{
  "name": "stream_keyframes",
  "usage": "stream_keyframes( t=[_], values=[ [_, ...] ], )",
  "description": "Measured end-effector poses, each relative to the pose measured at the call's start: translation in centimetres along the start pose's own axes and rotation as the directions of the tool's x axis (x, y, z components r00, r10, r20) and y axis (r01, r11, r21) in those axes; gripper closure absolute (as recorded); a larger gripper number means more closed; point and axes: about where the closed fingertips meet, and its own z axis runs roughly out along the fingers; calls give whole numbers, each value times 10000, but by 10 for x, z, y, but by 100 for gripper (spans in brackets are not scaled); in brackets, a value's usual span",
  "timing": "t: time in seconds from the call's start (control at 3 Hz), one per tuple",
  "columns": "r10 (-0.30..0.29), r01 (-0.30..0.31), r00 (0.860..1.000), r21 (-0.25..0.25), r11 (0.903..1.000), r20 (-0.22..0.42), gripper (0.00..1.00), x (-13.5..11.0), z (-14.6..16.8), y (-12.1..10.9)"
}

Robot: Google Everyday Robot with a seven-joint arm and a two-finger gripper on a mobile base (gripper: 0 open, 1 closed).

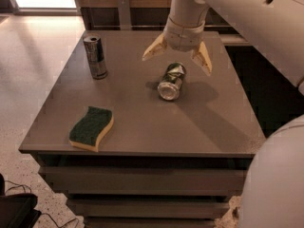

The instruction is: Place green can upright

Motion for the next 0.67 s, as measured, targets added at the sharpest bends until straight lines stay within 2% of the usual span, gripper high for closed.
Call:
stream_keyframes(
  t=[0.67],
  values=[
    [-92,51,9981,-665,9978,-614,0,5,31,2]
  ],
)
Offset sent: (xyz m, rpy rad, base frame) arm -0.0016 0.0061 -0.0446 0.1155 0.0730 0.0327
